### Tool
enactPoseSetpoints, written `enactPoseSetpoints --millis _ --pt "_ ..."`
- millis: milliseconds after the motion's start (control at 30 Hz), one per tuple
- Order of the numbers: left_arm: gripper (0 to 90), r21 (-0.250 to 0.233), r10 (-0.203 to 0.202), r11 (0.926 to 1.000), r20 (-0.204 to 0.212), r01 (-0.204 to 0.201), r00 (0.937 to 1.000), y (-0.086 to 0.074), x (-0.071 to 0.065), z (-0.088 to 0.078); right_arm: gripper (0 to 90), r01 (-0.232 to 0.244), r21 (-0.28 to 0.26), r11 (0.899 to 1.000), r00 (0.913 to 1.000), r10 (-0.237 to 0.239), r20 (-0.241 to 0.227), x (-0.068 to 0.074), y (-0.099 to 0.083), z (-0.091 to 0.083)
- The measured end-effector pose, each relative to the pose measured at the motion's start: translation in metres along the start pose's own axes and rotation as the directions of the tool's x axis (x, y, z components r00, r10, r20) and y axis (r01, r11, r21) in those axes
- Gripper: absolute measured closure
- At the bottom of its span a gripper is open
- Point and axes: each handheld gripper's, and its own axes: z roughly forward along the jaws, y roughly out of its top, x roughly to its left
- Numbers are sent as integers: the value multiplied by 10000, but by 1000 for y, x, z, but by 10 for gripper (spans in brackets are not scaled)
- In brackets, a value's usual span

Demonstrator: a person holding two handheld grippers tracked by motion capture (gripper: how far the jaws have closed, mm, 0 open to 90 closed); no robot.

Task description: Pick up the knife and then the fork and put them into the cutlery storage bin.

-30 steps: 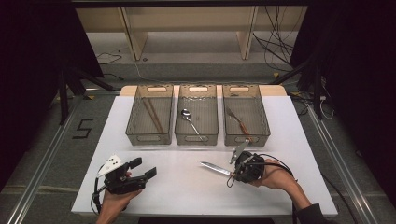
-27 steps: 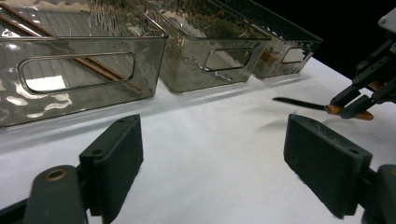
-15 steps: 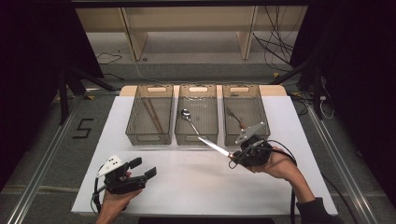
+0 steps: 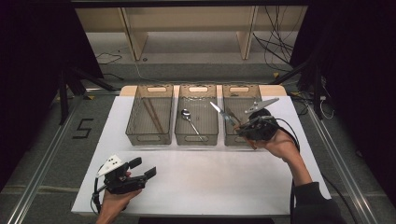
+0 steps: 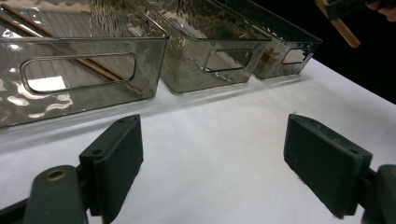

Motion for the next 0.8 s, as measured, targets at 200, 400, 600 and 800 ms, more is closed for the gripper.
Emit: enactPoseSetpoints --millis 200,400,600,800 --pt "196 7 23 10000 -11 -23 10000 0 0 0 771 -1035 -217 9944 9928 1046 578 -24 10 7" --pt "196 22 13 10000 -7 -13 10000 0 0 1 771 -1890 -180 9818 9757 1898 1099 -47 17 17" --pt "196 9 34 10000 2 -34 10000 0 0 1 771 -2528 -96 9675 9567 2514 1469 -63 22 28" --pt "195 24 27 10000 14 -27 10000 0 0 0 771 -2987 89 9543 9394 2924 1787 -73 23 41"
